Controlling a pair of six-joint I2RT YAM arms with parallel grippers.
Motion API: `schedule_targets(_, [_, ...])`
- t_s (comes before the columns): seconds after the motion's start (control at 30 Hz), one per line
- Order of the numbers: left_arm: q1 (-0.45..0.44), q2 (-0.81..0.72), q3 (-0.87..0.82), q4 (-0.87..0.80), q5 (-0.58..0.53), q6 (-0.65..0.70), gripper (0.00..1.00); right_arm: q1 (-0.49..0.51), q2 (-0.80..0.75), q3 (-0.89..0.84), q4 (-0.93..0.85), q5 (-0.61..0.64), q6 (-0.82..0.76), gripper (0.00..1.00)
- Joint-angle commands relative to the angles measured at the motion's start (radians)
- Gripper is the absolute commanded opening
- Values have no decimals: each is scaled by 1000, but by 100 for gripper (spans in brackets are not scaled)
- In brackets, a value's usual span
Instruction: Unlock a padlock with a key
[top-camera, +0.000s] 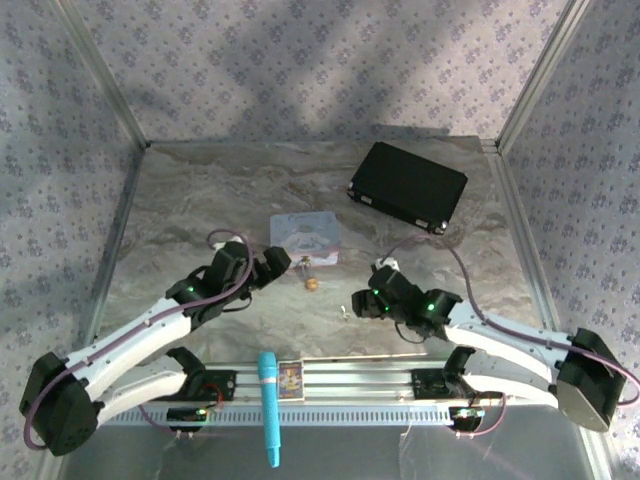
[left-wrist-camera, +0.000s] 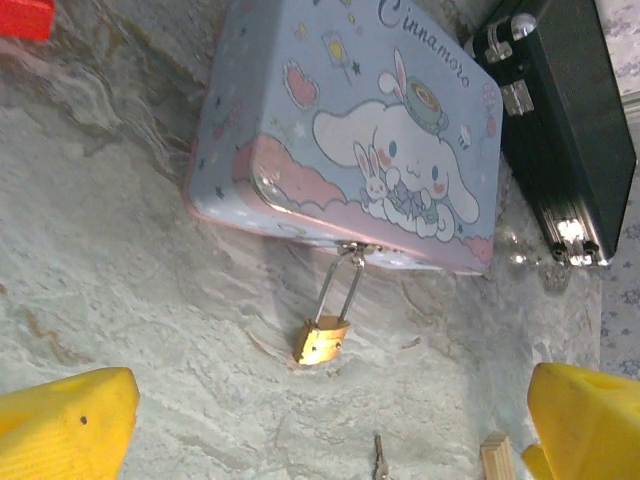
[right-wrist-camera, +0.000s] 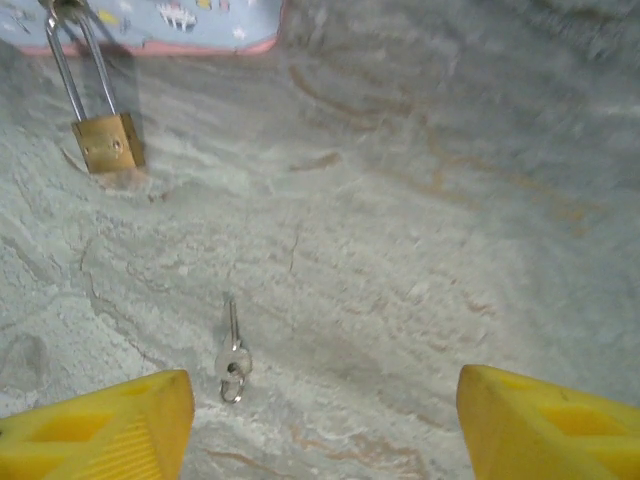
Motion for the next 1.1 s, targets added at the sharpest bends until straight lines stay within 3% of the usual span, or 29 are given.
schedule_targets(0.0, [-17, 9, -35, 54, -5, -61, 100, 63, 63, -7, 61, 88, 117, 67])
schedule_targets(0.07, [-23, -1, -70, 112, -4, -83, 100, 90, 113, 0, 103, 88, 124, 63])
schedule_targets(0.27, [-37, 26, -26, 36, -11, -38, 100, 131, 253, 65, 141, 87, 116, 52])
schedule_targets(0.5, [-39, 70, -14, 60, 34, -17, 100, 155, 370, 113, 139, 68, 133, 44])
schedule_targets(0.87, [-42, -17, -74, 75, -29, -51, 100, 171, 423, 112, 92, 61, 186, 39])
schedule_targets(1.07, [-42, -31, -78, 79, -46, -62, 100, 197, 454, 125, 69, 57, 210, 31])
